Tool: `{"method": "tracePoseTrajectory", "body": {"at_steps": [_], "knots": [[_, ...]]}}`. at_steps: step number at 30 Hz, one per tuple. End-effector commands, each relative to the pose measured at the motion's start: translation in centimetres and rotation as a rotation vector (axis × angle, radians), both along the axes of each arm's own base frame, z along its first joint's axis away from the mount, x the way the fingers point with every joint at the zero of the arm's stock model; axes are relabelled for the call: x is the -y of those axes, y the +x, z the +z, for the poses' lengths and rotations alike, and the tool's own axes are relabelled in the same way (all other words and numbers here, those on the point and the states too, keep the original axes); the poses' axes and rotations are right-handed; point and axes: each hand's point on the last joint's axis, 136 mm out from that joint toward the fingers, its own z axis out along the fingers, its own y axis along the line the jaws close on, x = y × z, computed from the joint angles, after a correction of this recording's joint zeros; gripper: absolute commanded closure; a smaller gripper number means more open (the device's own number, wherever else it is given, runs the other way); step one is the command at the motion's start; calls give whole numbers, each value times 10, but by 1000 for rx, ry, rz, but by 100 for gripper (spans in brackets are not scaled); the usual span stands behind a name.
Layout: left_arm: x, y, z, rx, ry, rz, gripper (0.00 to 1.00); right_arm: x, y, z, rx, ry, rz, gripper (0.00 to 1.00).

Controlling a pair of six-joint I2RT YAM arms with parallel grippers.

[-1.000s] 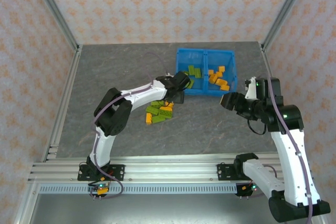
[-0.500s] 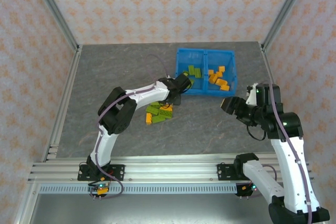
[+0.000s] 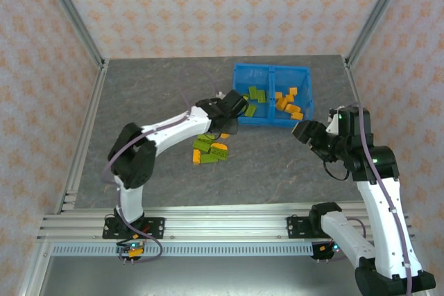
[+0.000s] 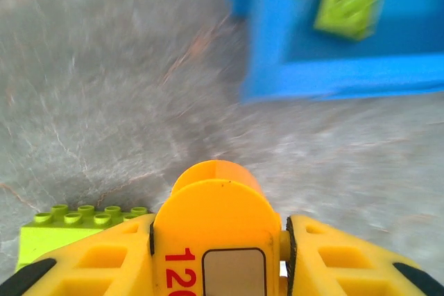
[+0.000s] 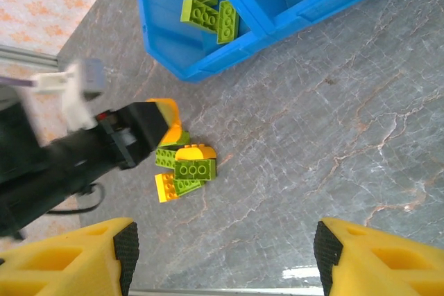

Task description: Sort the legos into containers by color

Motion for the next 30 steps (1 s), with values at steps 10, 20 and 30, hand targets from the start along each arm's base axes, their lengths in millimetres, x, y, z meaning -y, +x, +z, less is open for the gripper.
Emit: {"method": "tracePoseTrajectory", "body": {"at_steps": [10,20,30], "knots": [[139,90,123,457,-234,-201,64,13,-7,18,54,-4,-96,31],[222,136,109,574,-332,-380,63,22,-33,2,37,-29,-119,30],[236,142,116,642,-407,-342,33,30,-44,7,52,-87,-114,30]]}}
